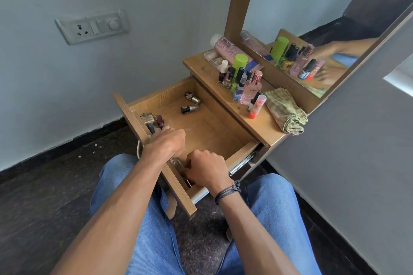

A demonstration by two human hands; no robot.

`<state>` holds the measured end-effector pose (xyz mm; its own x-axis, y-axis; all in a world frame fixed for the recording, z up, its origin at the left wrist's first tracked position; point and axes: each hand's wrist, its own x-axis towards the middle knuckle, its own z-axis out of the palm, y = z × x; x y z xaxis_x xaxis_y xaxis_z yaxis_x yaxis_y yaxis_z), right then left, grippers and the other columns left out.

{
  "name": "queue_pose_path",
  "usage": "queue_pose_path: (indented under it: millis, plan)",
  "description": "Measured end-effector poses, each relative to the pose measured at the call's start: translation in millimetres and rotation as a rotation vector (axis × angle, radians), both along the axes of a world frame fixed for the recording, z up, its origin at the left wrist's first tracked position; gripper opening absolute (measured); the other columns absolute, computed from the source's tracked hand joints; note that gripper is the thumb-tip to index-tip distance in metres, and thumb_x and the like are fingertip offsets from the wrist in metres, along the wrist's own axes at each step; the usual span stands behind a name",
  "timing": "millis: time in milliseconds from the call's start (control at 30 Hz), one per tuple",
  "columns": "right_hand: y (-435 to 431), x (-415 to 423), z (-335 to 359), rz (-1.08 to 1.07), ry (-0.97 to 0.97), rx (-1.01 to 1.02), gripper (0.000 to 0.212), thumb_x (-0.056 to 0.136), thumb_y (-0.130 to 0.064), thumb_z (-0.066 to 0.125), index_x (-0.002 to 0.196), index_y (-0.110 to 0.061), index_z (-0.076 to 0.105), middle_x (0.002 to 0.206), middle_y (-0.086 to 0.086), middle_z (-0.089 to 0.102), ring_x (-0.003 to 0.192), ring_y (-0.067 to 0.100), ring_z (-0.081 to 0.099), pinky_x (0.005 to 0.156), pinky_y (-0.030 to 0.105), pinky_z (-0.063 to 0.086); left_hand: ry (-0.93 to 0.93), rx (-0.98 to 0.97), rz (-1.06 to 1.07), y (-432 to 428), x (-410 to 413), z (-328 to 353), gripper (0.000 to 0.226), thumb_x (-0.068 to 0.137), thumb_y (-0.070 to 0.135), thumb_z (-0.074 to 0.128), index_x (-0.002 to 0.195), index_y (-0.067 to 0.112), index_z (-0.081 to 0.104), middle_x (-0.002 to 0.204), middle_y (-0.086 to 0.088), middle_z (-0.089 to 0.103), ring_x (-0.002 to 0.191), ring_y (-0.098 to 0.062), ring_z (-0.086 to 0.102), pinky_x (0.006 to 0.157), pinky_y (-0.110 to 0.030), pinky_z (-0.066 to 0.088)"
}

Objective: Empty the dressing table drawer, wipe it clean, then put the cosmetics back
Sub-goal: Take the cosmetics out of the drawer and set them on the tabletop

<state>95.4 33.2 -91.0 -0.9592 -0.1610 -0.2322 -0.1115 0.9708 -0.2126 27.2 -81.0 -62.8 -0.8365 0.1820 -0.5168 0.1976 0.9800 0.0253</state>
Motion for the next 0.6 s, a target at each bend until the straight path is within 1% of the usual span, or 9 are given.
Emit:
queue_pose_path:
  millis: [33, 100, 167, 267, 333, 400, 500, 600]
  plan:
    - [-2.7, -0.2, -0.3, 0.002, -0.015, -0.011, 0.021, 0.093, -0.030, 0.062, 0.106, -0.016, 0.071, 0.097, 0.006, 0.072, 0.086, 0.029, 0.070, 0.075, 0.039, 0.058, 0.023, 0.011, 0.009, -0.3, -1.6, -0.9, 0.038, 0.095, -0.005, 0.055, 0.125, 0.015, 0.069, 0.146, -0.016, 0.052, 0.147, -0.029, 0.034, 0.112, -0.050, 0.036]
    - [-5.4, -0.4, -1.3, 0.006, -0.029, -0.036, 0.025, 0.089, -0.023, 0.060, 0.113, -0.018, 0.069, 0.100, 0.006, 0.071, 0.088, 0.031, 0.070, 0.076, 0.043, 0.060, 0.074, 0.039, 0.032, -2.8, -4.3, -4.3, 0.027, 0.098, 0.009, 0.060, 0.122, 0.017, 0.070, 0.137, -0.011, 0.060, 0.139, -0.030, 0.041, 0.106, -0.050, 0.042]
    - [-5.5, -0.8, -1.7, 0.002, -0.006, -0.062, 0.033, 0.091, -0.028, 0.058, 0.123, -0.023, 0.063, 0.106, 0.003, 0.069, 0.090, 0.032, 0.070, 0.074, 0.042, 0.059, 0.111, 0.062, 0.057, -4.7, -5.6, -6.0, 0.022, 0.098, 0.017, 0.062, 0.118, 0.019, 0.071, 0.132, -0.008, 0.063, 0.133, -0.030, 0.046, 0.100, -0.049, 0.048]
    - [-4.0, -0.6, -3.6, 0.000, 0.050, -0.091, 0.044, 0.094, -0.040, 0.058, 0.137, -0.033, 0.052, 0.111, 0.000, 0.063, 0.089, 0.030, 0.069, 0.070, 0.041, 0.058, 0.134, 0.069, 0.073, -4.1, -4.4, -3.9, 0.020, 0.097, 0.015, 0.063, 0.115, 0.017, 0.070, 0.129, -0.007, 0.063, 0.129, -0.029, 0.048, 0.098, -0.049, 0.050]
    - [-3.3, 1.0, -5.3, 0.012, 0.081, -0.083, 0.044, 0.095, -0.042, 0.058, 0.138, -0.036, 0.050, 0.110, -0.001, 0.059, 0.088, 0.029, 0.069, 0.070, 0.041, 0.060, 0.145, 0.068, 0.073, -3.6, -3.9, -3.1, 0.022, 0.097, 0.014, 0.063, 0.118, 0.016, 0.069, 0.136, -0.005, 0.059, 0.131, -0.029, 0.046, 0.099, -0.048, 0.049]
    - [-3.0, 3.0, -7.6, 0.029, 0.103, -0.071, 0.043, 0.095, -0.042, 0.058, 0.137, -0.038, 0.050, 0.108, -0.001, 0.058, 0.087, 0.028, 0.068, 0.070, 0.042, 0.060, 0.147, 0.065, 0.067, -4.3, -4.3, -3.9, 0.026, 0.098, 0.014, 0.063, 0.123, 0.017, 0.067, 0.145, -0.002, 0.051, 0.134, -0.030, 0.043, 0.100, -0.048, 0.047]
    - [-3.5, 3.9, -7.8, 0.048, 0.102, -0.051, 0.042, 0.095, -0.039, 0.058, 0.137, -0.042, 0.051, 0.105, -0.002, 0.057, 0.086, 0.027, 0.067, 0.069, 0.041, 0.059, 0.123, 0.035, 0.045, -3.4, -3.7, -1.8, 0.027, 0.099, 0.020, 0.061, 0.126, 0.018, 0.065, 0.150, -0.003, 0.045, 0.134, -0.031, 0.044, 0.100, -0.048, 0.048]
    - [-4.0, 2.7, -8.0, 0.021, 0.115, -0.044, 0.037, 0.095, -0.030, 0.059, 0.132, -0.034, 0.057, 0.107, -0.002, 0.064, 0.091, 0.028, 0.069, 0.071, 0.040, 0.060, 0.096, -0.012, 0.040, -1.1, -2.3, 1.8, 0.033, 0.100, 0.029, 0.061, 0.132, 0.019, 0.062, 0.152, -0.007, 0.043, 0.134, -0.033, 0.045, 0.102, -0.048, 0.047]
